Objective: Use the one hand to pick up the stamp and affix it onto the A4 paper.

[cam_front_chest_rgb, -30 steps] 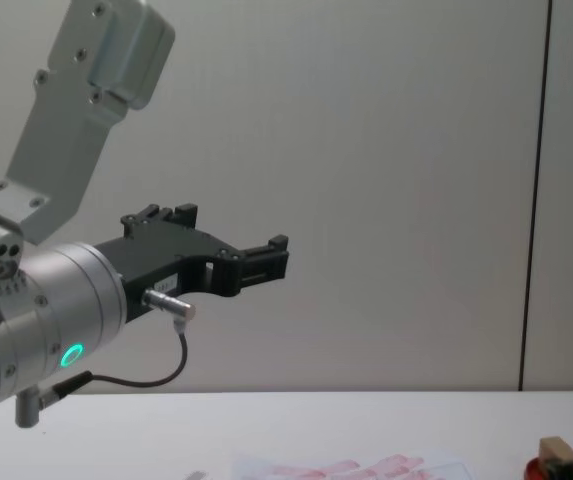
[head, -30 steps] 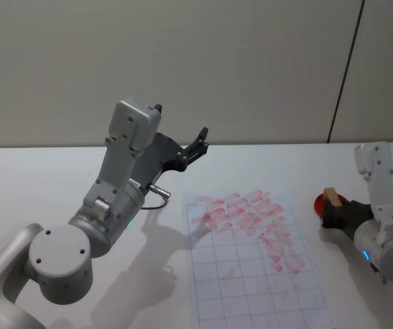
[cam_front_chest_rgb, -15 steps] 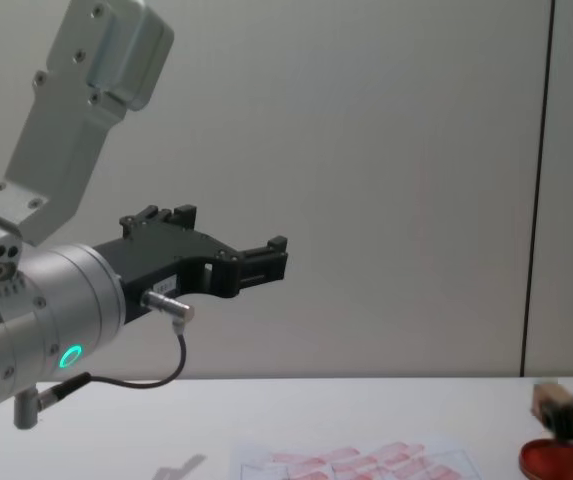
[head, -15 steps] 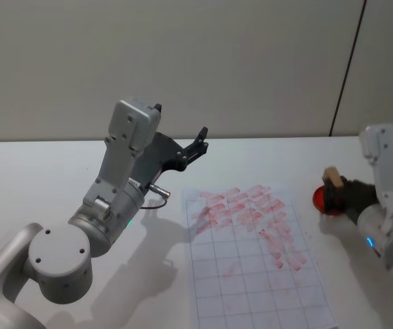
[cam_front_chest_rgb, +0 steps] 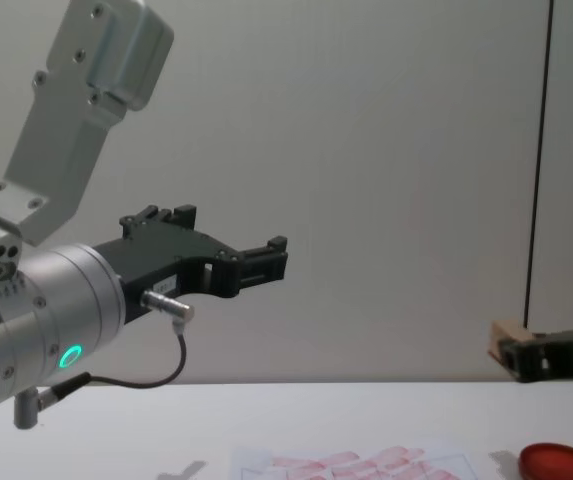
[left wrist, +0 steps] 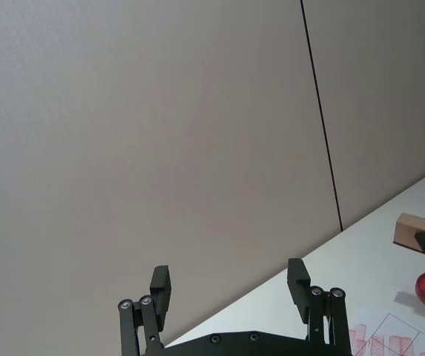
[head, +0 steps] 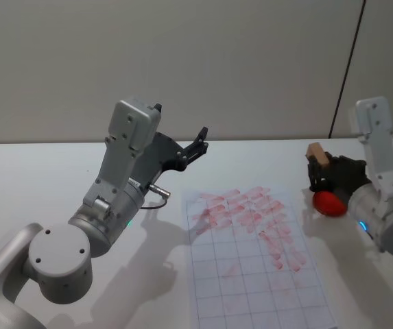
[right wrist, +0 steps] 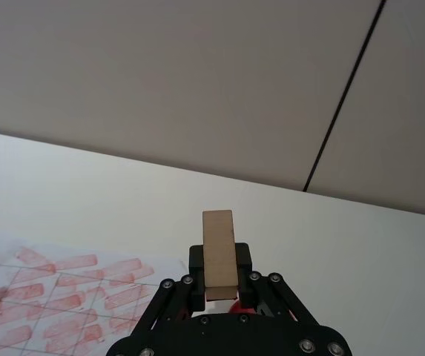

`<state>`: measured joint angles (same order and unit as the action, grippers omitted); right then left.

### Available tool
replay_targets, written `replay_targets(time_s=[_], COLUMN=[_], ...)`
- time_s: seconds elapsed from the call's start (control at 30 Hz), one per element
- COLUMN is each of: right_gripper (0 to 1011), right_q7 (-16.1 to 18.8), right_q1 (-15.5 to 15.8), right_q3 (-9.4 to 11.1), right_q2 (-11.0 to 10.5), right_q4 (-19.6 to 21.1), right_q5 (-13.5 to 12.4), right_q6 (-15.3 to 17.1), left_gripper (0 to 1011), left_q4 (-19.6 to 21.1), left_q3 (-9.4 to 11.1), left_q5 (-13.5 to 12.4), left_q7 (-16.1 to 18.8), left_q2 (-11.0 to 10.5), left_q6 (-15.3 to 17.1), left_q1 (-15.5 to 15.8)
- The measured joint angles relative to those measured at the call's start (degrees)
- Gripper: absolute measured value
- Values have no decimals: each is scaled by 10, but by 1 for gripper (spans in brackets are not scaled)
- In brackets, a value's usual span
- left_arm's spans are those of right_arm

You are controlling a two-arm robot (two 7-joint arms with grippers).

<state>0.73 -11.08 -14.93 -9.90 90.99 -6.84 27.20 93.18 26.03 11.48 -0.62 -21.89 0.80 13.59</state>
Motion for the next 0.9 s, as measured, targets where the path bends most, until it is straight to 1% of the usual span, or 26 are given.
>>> replay_targets(time_s=[0.13, 0.2, 0.43, 0.53, 0.57, 0.6, 0.77, 0.9], right_gripper=[219, 219, 219, 219, 219, 219, 219, 219], right_q7=[10, 20, 41, 55, 55, 60, 73, 80], right_q1=[-2, -5, -12, -17, -17, -19, -25, -28], right_q3=[-5, -11, -24, -33, -33, -37, -47, -53], right_q2=[5, 10, 21, 28, 28, 32, 40, 44], right_q4=[5, 7, 2, -10, -10, -16, -33, -46], right_q5=[5, 11, 25, 37, 37, 43, 58, 68], right_q6=[18, 38, 77, 98, 98, 106, 126, 135], left_gripper=[1001, 1001, 1001, 1002, 1002, 1001, 1001, 1001], left_q4=[0, 0, 0, 0, 0, 0, 0, 0], left_q3=[0, 0, 0, 0, 0, 0, 0, 0], left_q5=[0, 0, 0, 0, 0, 0, 0, 0], left_q7=[0, 0, 0, 0, 0, 0, 0, 0], left_q2=[0, 0, 0, 0, 0, 0, 0, 0], left_q6=[0, 0, 0, 0, 0, 0, 0, 0], left_q1=[0, 0, 0, 0, 0, 0, 0, 0])
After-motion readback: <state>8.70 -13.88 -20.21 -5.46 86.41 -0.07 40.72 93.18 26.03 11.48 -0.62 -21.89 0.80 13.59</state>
